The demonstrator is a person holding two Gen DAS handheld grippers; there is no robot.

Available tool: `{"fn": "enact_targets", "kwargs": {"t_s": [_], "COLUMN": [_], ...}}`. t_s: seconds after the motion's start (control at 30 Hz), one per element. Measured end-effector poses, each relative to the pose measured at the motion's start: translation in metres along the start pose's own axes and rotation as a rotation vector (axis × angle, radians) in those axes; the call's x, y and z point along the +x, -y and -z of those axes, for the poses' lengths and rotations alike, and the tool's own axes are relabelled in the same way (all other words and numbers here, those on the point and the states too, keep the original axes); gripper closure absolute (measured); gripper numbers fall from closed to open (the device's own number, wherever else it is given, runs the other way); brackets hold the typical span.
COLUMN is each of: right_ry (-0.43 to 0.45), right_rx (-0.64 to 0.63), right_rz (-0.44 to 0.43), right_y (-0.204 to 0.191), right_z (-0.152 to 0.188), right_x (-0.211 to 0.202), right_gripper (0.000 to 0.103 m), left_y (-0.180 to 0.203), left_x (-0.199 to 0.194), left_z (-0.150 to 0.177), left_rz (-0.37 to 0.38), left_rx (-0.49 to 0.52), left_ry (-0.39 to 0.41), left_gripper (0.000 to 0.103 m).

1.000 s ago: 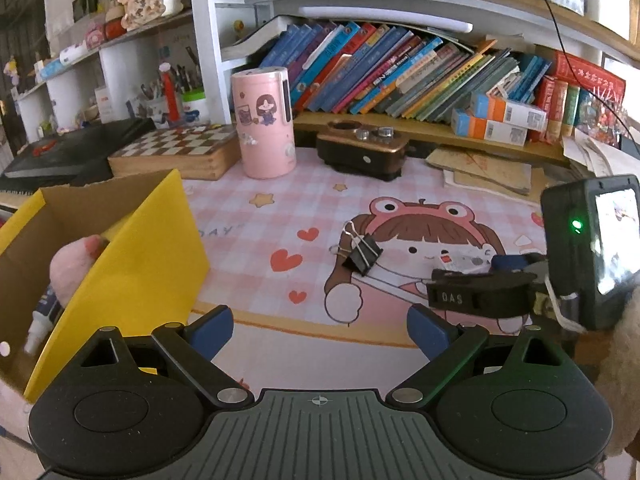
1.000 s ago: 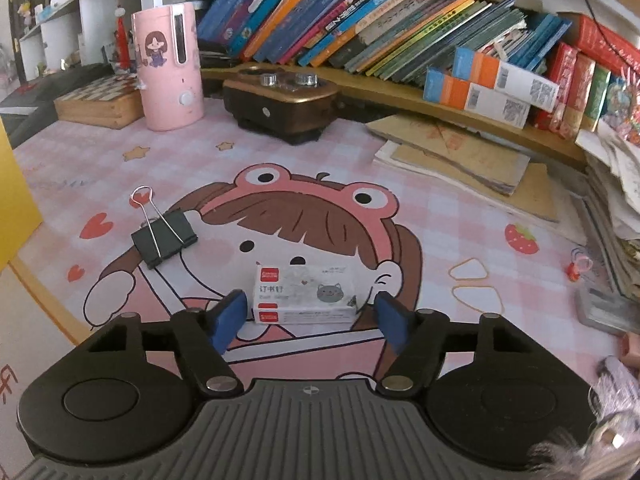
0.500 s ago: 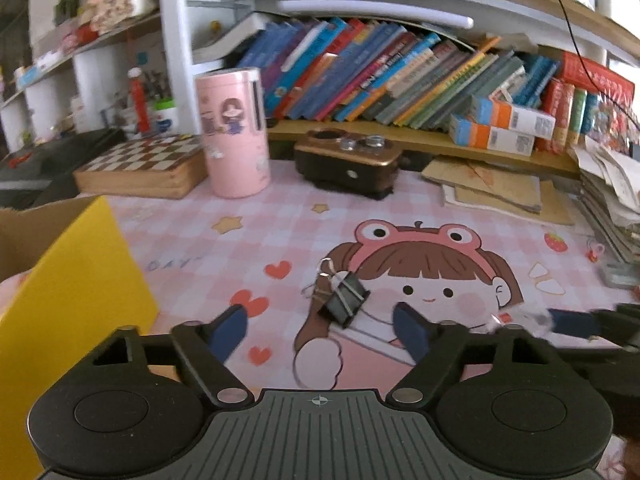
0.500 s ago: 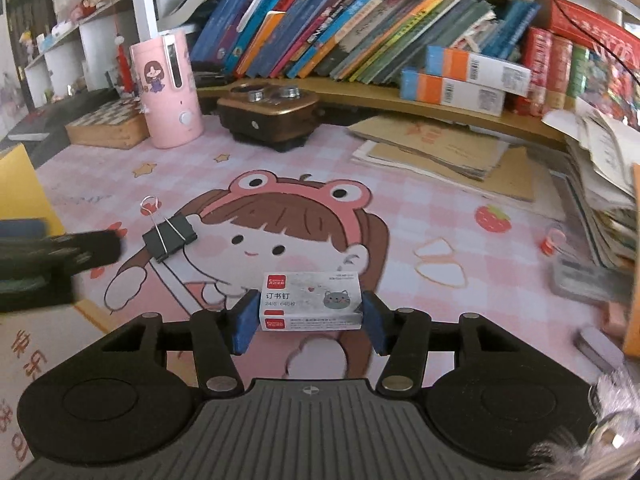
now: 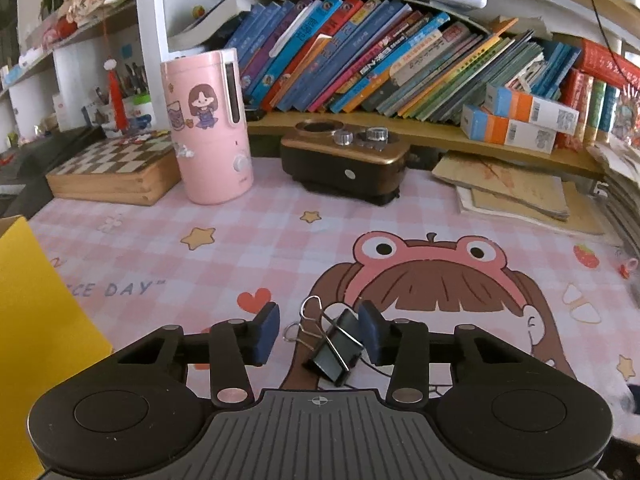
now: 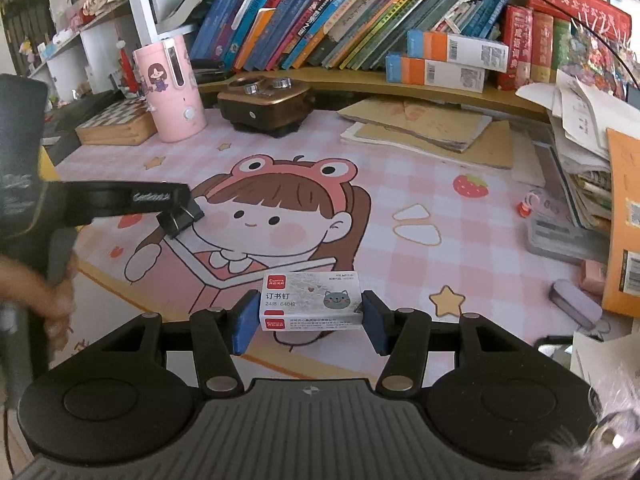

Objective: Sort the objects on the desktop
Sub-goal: 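Grasp the white staple box with the right gripper while the left gripper grasps the black binder clip, then carry the binder clip and staple box with both grippers toward the yellow box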

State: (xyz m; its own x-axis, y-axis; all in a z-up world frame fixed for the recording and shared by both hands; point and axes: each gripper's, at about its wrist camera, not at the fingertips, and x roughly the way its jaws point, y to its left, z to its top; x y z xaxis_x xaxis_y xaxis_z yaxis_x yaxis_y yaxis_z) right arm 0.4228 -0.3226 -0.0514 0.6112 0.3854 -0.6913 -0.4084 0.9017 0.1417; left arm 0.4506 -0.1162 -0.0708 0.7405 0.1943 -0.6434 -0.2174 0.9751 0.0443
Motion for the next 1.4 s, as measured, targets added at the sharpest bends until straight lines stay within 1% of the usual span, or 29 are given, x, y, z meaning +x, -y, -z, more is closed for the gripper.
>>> {"fn": "enact_targets", "kwargs": {"t_s": [0.07, 0.13, 0.17, 0.23, 0.27, 0.33, 0.53, 0.77, 0.9, 1.13, 1.4], "right_ry": [-0.008, -0.014, -0.017, -0.021, -0.022, -0.019, -0.013, -0.011, -0.011, -0.003, 0.012], "right_rx": [0.007, 0.011, 0.011, 0.014, 0.014, 0.012, 0.015, 0.005, -0.008, -0.028, -0.064], "right_rz": [-0.011, -0.012, -0.011, -0.008, -0.006, -0.005, -0.014, -0.021, -0.027, -0.052, -0.060], "right_y": [0.003, 0.004, 0.004, 0.005, 0.005, 0.005, 0.002, -0.004, -0.010, -0.026, -0.048], "right_z": [0.002, 0.005, 0.006, 0.008, 0.008, 0.009, 0.010, 0.013, 0.016, 0.022, 0.025], "right_x": [-0.002, -0.004, -0.004, -0.006, -0.007, -0.010, -0.016, -0.026, -0.033, -0.049, -0.072], "right_gripper": [0.052, 0.052, 0.052, 0.052, 0.052, 0.052, 0.052, 0.052, 0.052, 0.052, 0.052], "left_y": [0.000, 0.002, 0.002, 0.002, 0.003, 0.005, 0.002, -0.012, -0.020, -0.036, -0.060], "left_x": [0.004, 0.008, 0.009, 0.008, 0.006, -0.001, -0.025, -0.070, -0.096, -0.133, -0.176], "left_z": [-0.001, -0.001, 0.000, 0.000, 0.000, 0.000, -0.002, 0.000, 0.006, 0.021, 0.047], "left_rz": [0.009, 0.017, 0.020, 0.041, 0.047, 0.058, 0.093, 0.150, 0.169, 0.190, 0.236], "left_rx": [-0.005, -0.005, -0.008, -0.009, -0.005, 0.013, -0.017, -0.084, -0.130, -0.180, -0.229], "left_ry": [-0.007, -0.013, -0.014, -0.011, -0.007, 0.011, 0.038, 0.080, 0.102, 0.123, 0.104], "left_gripper": [0.068, 0.077, 0.078, 0.090, 0.091, 0.097, 0.098, 0.097, 0.097, 0.097, 0.097]}}
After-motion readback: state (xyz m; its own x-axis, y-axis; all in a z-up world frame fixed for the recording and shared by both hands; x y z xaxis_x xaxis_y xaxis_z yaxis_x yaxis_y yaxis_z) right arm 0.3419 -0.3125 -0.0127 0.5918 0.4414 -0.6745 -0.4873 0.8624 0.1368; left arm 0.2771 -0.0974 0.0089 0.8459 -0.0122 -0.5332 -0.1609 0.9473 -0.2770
